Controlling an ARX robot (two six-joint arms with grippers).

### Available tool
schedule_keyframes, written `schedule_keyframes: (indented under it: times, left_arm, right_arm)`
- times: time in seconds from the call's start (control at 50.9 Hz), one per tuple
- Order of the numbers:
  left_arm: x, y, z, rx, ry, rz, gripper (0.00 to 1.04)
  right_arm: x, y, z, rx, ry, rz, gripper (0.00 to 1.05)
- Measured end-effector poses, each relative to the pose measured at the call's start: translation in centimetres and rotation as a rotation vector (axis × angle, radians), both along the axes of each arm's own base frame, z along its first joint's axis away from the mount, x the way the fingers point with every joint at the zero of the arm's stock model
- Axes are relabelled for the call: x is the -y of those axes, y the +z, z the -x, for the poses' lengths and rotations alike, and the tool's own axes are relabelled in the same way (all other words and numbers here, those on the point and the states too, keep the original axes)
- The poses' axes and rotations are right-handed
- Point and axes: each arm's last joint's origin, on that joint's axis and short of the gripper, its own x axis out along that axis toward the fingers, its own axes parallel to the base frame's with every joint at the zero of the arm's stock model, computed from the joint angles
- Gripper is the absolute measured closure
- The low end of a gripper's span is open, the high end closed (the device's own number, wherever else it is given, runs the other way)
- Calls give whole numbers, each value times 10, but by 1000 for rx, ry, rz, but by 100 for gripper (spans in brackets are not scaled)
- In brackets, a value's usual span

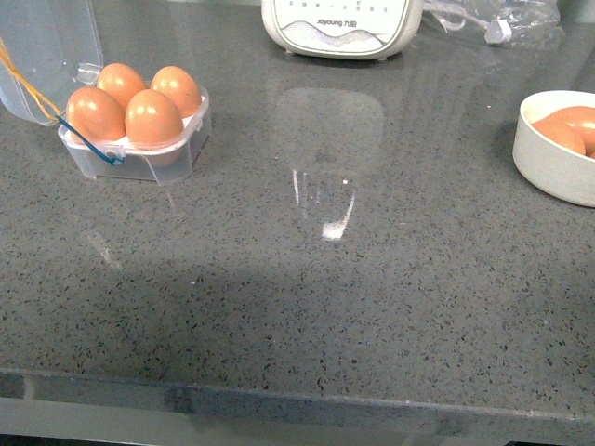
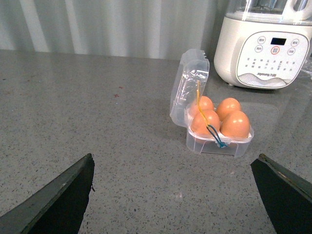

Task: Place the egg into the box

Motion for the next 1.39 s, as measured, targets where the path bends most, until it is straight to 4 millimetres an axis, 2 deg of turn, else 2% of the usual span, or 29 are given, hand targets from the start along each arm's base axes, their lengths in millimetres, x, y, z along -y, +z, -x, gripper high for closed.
schedule_keyframes:
  times: [0.177, 0.314, 0.51, 0.667, 0.726, 0.942, 1.06, 1.394]
  left_arm:
    - [0, 0, 0, 0, 0, 0, 7]
    - [0, 0, 0, 0, 0, 0, 7]
    - [0, 0, 0, 0, 0, 0, 7]
    - [0, 0, 0, 0, 0, 0, 7]
    - [0, 0, 0, 0, 0, 0, 7]
    - [0, 0, 0, 0, 0, 0, 7]
    - [0, 0, 0, 0, 0, 0, 7]
    - [0, 0, 0, 0, 0, 0, 7]
  right_arm:
    - [0, 0, 3, 0, 0, 0, 102]
    - [0, -3, 13, -6, 0, 0, 102]
    - [0, -3, 14, -6, 0, 1, 101]
    - [0, -3, 14, -6, 0, 0, 79]
    - [0, -3, 14, -6, 0, 0, 64]
    - [0, -3, 14, -6, 0, 0, 31]
    - [0, -3, 14, -6, 0, 0, 6]
    - [0, -3, 14, -6, 0, 0, 7]
